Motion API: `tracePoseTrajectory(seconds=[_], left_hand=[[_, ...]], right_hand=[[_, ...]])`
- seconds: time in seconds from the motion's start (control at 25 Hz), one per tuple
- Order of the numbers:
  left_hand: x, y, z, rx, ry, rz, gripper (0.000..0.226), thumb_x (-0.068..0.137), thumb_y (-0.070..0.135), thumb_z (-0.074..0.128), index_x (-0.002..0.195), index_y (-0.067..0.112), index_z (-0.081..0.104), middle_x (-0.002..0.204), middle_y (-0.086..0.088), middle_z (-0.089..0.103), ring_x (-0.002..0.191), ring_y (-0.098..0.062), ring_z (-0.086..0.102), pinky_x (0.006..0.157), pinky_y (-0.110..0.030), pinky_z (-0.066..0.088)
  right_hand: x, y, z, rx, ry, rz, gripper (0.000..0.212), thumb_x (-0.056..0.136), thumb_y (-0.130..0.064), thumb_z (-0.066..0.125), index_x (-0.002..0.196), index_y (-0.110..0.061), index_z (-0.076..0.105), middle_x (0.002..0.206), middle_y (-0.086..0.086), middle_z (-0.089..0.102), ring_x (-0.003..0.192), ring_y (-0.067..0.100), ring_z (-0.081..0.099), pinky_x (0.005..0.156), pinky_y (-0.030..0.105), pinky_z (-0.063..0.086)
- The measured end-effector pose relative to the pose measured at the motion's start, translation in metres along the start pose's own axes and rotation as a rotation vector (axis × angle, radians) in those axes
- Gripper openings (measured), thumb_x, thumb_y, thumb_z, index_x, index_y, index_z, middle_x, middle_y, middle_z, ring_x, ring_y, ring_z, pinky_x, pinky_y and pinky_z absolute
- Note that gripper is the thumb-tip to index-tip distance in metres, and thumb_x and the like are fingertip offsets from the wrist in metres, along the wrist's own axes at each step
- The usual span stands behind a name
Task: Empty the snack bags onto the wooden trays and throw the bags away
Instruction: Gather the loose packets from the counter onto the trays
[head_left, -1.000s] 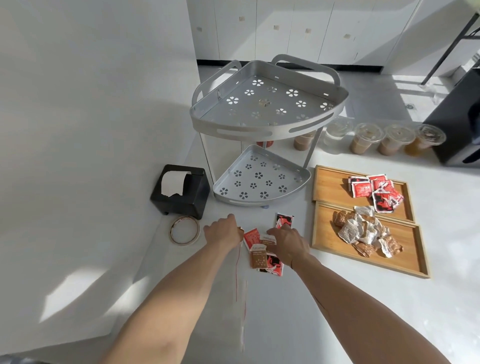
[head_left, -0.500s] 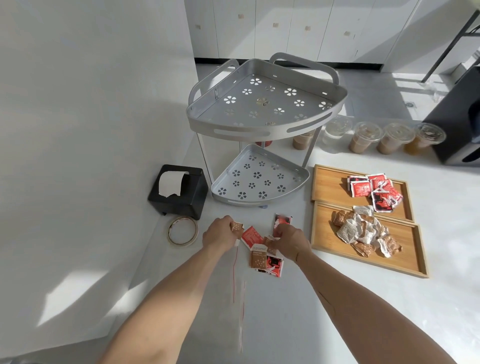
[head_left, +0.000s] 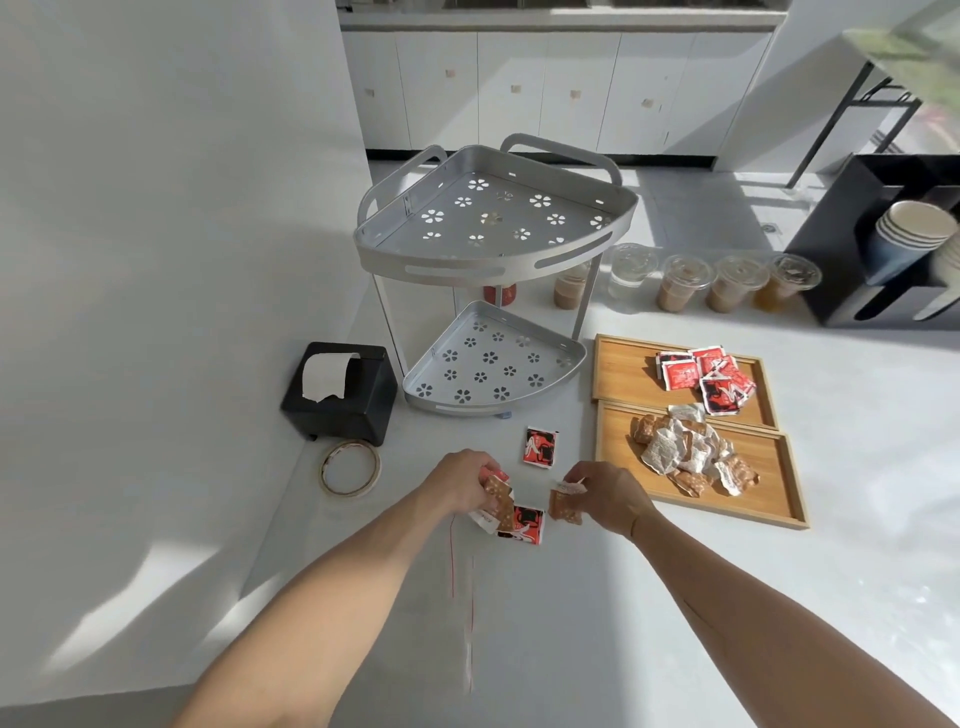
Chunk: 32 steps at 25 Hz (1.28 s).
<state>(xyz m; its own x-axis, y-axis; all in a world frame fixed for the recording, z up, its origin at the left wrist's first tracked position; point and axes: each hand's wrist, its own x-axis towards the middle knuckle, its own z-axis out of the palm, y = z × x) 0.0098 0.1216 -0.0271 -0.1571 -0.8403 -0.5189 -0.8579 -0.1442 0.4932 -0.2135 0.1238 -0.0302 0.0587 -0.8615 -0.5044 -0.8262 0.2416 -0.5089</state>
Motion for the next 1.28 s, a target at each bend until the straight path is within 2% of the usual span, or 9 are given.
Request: tracePoseTrajectory(seconds=[0.16,0.36,0.48,0.56,0.68,0.8,0.88,1.08,1.28], left_hand=[[0.003,0.0,0.021,0.145,-0.025,-0.033,0.06,0.081,0.015,0.073,0.137,0.018,0.053,0.128,-0.011,0.062,0.113,-0.028,0.061,0.09,-0.032,0.05],[-0.001,0.0,0.035,0.15,0.12,-0.064,0.041,0.083,0.005,0.061,0.123,0.016,0.059,0.118,-0.012,0.065,0.104,-0.029,0.062,0.081,-0.035,0.05],[-0.004,0.005,0.035,0.165,0.151,-0.057,0.032,0.084,0.004,0.057,0.114,0.016,0.059,0.117,-0.012,0.055,0.092,-0.028,0.06,0.079,-0.035,0.049],[-0.006,0.01,0.035,0.17,0.142,-0.076,0.03,0.084,0.006,0.059,0.113,0.016,0.058,0.117,-0.01,0.051,0.086,-0.025,0.057,0.075,-0.033,0.048],[-0.011,0.018,0.033,0.184,0.098,-0.11,0.028,0.082,0.008,0.06,0.109,0.016,0.058,0.111,-0.008,0.062,0.087,-0.022,0.054,0.07,-0.03,0.043],[-0.015,0.029,0.027,0.167,0.049,-0.16,0.03,0.082,0.012,0.059,0.111,0.019,0.056,0.109,-0.005,0.062,0.094,-0.023,0.058,0.071,-0.03,0.043],[-0.015,0.042,0.018,0.129,0.01,-0.149,0.032,0.081,0.015,0.063,0.112,0.017,0.054,0.11,-0.005,0.061,0.093,-0.02,0.056,0.07,-0.029,0.043],[-0.004,0.091,0.007,-0.076,0.004,-0.129,0.039,0.08,0.017,0.068,0.114,0.02,0.051,0.101,-0.003,0.057,0.076,-0.016,0.056,0.056,-0.025,0.045],[0.019,0.149,0.026,-0.225,0.019,-0.064,0.039,0.08,0.016,0.069,0.116,0.019,0.057,0.109,-0.003,0.062,0.094,-0.022,0.064,0.066,-0.031,0.052]], right_hand=[[-0.019,0.029,0.007,0.011,-0.024,0.047,0.022,0.079,-0.027,0.075,0.1,-0.025,0.07,0.1,0.0,0.068,0.087,0.02,0.061,0.068,0.029,0.049],[-0.033,0.058,0.019,0.049,-0.013,0.117,0.028,0.079,-0.029,0.073,0.106,-0.024,0.069,0.103,0.002,0.07,0.083,0.022,0.063,0.072,0.03,0.05],[-0.038,0.065,0.018,0.057,-0.011,0.12,0.028,0.08,-0.029,0.07,0.108,-0.025,0.068,0.107,0.004,0.071,0.08,0.024,0.067,0.07,0.031,0.052],[-0.039,0.069,0.012,0.058,-0.015,0.103,0.022,0.08,-0.029,0.068,0.102,-0.027,0.069,0.104,0.003,0.072,0.082,0.024,0.068,0.069,0.032,0.054],[-0.04,0.079,-0.002,0.045,-0.024,0.078,0.012,0.077,-0.033,0.069,0.088,-0.033,0.065,0.098,0.002,0.074,0.083,0.023,0.069,0.072,0.035,0.057],[-0.043,0.092,-0.026,0.034,-0.034,0.065,0.015,0.074,-0.037,0.073,0.083,-0.033,0.062,0.097,0.002,0.073,0.087,0.022,0.068,0.076,0.037,0.056],[-0.042,0.102,-0.043,0.025,-0.035,0.048,0.017,0.075,-0.035,0.075,0.085,-0.032,0.063,0.1,0.003,0.072,0.09,0.021,0.067,0.075,0.035,0.054],[-0.035,0.137,-0.092,-0.007,0.006,0.013,0.023,0.083,-0.029,0.071,0.104,-0.023,0.068,0.105,0.003,0.066,0.084,0.018,0.059,0.053,0.021,0.041],[-0.027,0.171,-0.142,0.01,0.057,0.018,0.012,0.084,-0.029,0.07,0.094,-0.026,0.064,0.093,0.004,0.065,0.083,0.022,0.059,0.062,0.029,0.043]])
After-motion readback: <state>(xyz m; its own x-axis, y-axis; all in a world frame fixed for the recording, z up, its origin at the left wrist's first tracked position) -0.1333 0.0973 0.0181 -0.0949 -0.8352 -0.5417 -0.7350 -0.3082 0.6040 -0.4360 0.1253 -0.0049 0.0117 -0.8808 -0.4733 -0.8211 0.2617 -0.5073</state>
